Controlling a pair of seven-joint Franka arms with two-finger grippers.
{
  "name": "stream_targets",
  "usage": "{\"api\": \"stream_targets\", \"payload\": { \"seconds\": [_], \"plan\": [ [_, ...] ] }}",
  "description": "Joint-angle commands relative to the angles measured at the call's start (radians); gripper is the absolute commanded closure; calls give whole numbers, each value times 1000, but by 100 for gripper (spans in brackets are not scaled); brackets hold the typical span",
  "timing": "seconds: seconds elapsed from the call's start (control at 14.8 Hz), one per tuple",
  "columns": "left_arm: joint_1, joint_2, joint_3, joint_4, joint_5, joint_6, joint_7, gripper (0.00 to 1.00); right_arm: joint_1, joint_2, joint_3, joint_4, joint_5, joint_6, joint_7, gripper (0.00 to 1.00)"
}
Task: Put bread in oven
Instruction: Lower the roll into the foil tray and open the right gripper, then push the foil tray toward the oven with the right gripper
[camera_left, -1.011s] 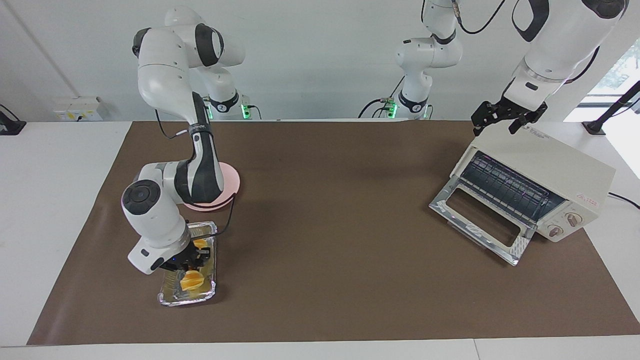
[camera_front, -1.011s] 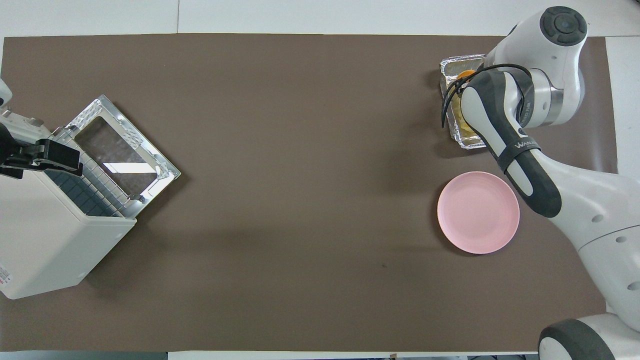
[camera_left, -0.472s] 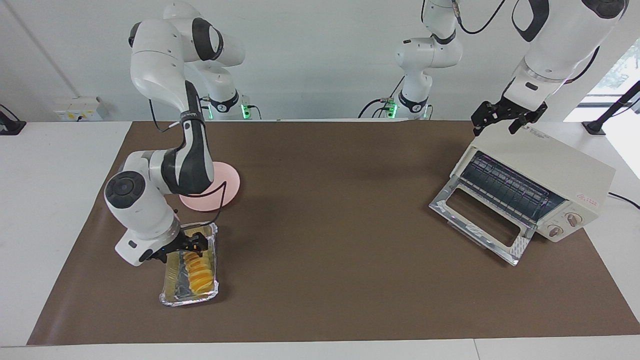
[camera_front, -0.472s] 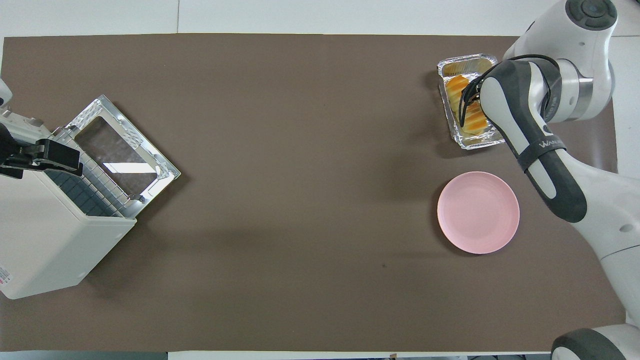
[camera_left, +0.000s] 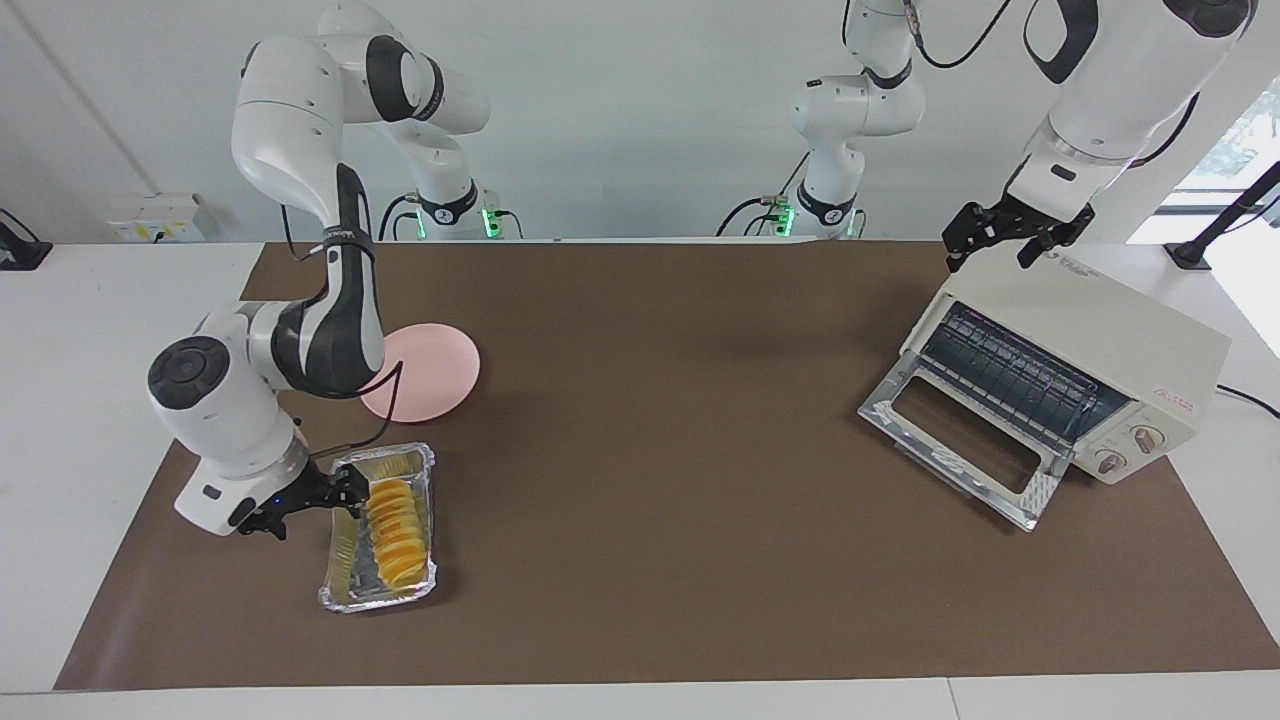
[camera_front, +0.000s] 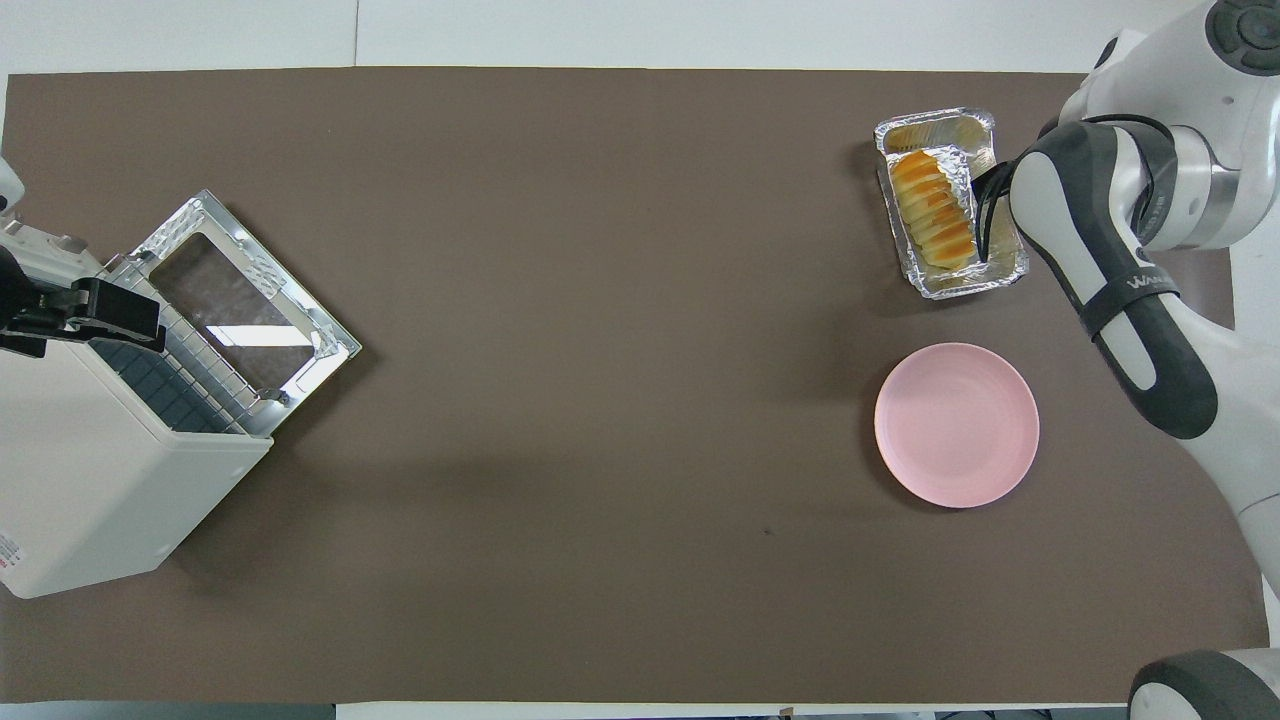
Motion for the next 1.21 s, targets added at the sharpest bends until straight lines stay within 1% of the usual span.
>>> {"api": "stream_targets", "payload": {
  "seconds": [0.0,0.07,0.13,0.2,0.27,0.67,0.81,0.94,1.08,1.15],
  "plan": [
    [12,-27,-4,-26,-16,9,1,0,-3,-40,3,-133,-11,123,-33,1],
    [12,-27,-4,-26,-16,9,1,0,-10,-49,0,-154,-10,148,-70,7],
    [12,-27,-4,-26,-16,9,1,0,-17,-51,0,-159,-11,150,-92,24],
    [12,-27,-4,-26,-14,9,1,0,-17,-51,0,-158,-10,143,-93,52],
    [12,-27,-4,-26,-14,9,1,0,-15,-51,0,-158,-11,139,-92,100],
    [12,-27,-4,-26,-14,9,1,0,-6,-53,2,-156,-5,133,-86,100],
    [12,-27,-4,-26,-16,9,1,0,-6,-53,2,-148,-5,110,-84,100],
    [12,-27,-4,-26,-16,9,1,0,-6,-57,5,-118,6,49,-84,100],
    [12,-27,-4,-26,-16,9,1,0,-3,-78,12,-64,13,-71,-72,100],
    [12,-27,-4,-26,-16,9,1,0,5,-85,15,-29,13,-138,-35,100]
  ]
}}
